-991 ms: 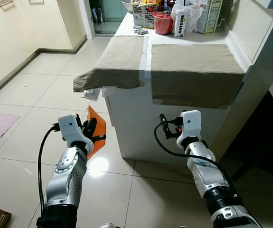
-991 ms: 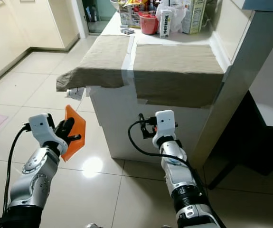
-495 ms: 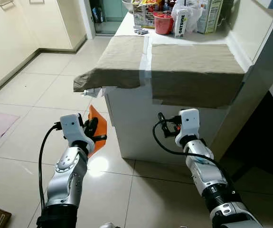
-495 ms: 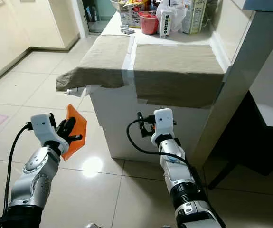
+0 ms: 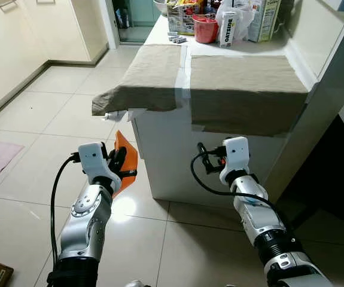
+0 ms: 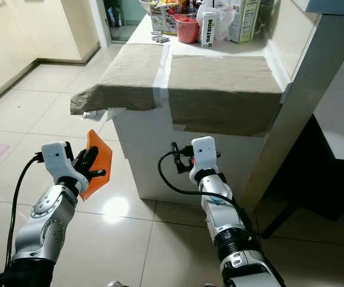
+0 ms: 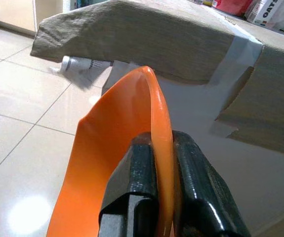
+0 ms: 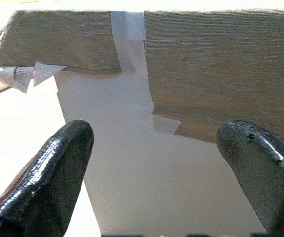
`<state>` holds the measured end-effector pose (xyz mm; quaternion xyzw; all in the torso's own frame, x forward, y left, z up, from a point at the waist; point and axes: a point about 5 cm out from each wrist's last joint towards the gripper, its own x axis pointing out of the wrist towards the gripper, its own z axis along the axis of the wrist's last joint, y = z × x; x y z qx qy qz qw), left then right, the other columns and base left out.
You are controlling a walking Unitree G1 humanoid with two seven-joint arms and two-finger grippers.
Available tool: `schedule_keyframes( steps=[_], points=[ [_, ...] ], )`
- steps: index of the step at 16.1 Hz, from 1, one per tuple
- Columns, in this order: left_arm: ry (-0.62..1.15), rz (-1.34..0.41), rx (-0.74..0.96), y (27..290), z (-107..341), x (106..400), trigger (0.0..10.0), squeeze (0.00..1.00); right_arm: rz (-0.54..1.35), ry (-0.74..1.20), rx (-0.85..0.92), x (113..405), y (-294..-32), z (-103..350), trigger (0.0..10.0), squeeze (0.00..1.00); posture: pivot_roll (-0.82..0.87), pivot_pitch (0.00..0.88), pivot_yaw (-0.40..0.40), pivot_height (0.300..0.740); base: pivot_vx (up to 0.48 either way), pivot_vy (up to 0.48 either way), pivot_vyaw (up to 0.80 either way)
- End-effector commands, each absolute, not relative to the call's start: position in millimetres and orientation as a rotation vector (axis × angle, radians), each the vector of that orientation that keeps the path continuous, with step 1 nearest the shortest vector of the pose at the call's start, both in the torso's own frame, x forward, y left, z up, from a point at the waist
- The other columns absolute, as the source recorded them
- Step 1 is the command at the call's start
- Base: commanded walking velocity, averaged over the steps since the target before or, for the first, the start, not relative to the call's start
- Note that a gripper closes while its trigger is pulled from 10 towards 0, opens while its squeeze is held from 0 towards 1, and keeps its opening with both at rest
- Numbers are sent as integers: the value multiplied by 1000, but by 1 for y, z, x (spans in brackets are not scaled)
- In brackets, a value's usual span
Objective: Setting the table
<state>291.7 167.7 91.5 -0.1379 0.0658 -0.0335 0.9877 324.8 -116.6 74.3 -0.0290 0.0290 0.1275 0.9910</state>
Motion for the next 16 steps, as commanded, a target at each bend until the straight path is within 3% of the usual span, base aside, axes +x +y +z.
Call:
schedule_keyframes(
  steps=[1, 13, 16],
  points=[
    [101, -82, -249, 169, 97, 294, 0, 0, 271, 46, -65, 327, -113, 78, 10000, 0, -78, 0, 73, 736, 0, 0, 0],
    [88, -141, -261, 161, 98, 290, 0, 0, 280, 52, -77, 329, -112, 76, 10000, 0, -78, 0, 70, 736, 0, 0, 0],
    [63, -165, -278, 157, 102, 289, 0, 0, 279, 42, -91, 331, -113, 79, 10000, 0, -79, 0, 69, 736, 0, -480, 0]
  ],
)
